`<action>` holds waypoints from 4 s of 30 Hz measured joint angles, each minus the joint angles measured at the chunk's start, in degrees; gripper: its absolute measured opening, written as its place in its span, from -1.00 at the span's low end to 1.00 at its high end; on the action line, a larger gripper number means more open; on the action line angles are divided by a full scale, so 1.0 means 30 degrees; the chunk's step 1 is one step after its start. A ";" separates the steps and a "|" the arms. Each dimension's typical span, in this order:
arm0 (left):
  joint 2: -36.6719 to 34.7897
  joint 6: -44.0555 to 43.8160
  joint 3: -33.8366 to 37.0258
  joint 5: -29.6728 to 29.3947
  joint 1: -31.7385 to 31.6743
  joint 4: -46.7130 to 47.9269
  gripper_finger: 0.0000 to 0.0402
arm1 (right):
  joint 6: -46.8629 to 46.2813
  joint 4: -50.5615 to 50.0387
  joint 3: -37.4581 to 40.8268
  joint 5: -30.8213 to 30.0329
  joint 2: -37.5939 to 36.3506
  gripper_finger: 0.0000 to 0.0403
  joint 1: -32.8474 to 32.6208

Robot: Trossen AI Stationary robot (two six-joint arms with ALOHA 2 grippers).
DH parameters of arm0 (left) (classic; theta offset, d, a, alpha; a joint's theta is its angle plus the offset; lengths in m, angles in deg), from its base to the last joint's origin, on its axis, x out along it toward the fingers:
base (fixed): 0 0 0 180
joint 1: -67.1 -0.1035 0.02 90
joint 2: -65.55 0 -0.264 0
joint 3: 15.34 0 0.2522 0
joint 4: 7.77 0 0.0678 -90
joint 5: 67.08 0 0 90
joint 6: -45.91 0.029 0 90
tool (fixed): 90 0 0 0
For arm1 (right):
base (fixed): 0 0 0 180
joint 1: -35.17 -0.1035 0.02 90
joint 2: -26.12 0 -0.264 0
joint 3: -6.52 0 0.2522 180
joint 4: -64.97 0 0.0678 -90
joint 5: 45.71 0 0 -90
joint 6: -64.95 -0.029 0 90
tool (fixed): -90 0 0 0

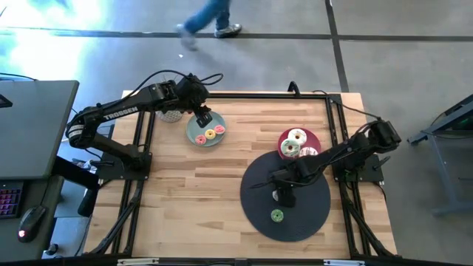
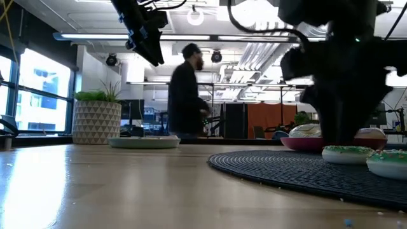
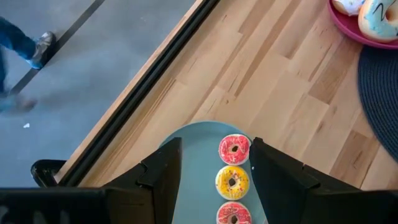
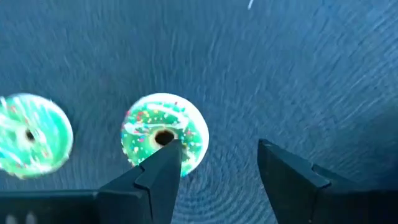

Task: Pick & Place donuts
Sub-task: Put the top small green donut on the gray plate, then put the small green donut on the gray plate

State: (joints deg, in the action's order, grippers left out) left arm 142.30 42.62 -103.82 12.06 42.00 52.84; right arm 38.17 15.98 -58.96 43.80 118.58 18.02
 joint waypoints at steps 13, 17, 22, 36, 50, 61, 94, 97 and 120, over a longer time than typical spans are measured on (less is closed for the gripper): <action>0.0000 0.0000 0.0000 -0.0009 0.0000 -0.0022 -0.11 | 0.0403 0.2701 0.1259 0.1615 0.0000 -0.02 0.0000; 0.0000 0.0000 0.0000 -0.0017 0.0000 -0.0022 -0.11 | 0.0424 0.2831 0.1236 0.2220 -0.0095 -0.05 0.0000; 0.0000 0.0000 0.0000 -0.0019 0.0000 -0.0058 -0.11 | 0.0420 0.2880 0.1236 0.2358 -0.0459 -0.06 0.0000; 0.0000 0.0000 0.0007 -0.0024 0.0000 -0.0109 -0.11 | 0.0575 0.3521 0.1294 0.2213 0.0520 -0.18 -0.0044; -0.0782 0.0678 0.0007 -0.1742 -0.0007 -0.0102 -0.11 | 0.1941 0.5995 0.1272 0.3747 -0.0429 -0.89 0.1340; -0.3482 0.1497 0.0007 -0.5132 -0.0007 -0.0131 -0.11 | 0.7755 2.1191 0.1227 -0.1954 0.0622 -0.88 0.6692; -0.3813 0.1499 0.0007 -0.4643 -0.0007 0.0804 -0.11 | 0.7776 1.2300 -1.6490 -0.3664 1.4586 -0.81 1.0863; -0.3810 0.1490 0.0007 -0.4643 -0.0007 0.1017 -0.11 | 0.8005 1.2209 -1.6490 -0.4231 1.4586 -0.68 1.0948; -0.3759 0.1393 0.0604 0.1223 -0.0007 0.1317 -0.11 | 1.1511 0.3190 -1.6483 -0.4596 0.8211 -0.25 0.9044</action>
State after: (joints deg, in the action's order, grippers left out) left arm 131.02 46.80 -102.01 15.72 41.98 56.79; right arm 72.71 25.55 -108.40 30.01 143.22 45.15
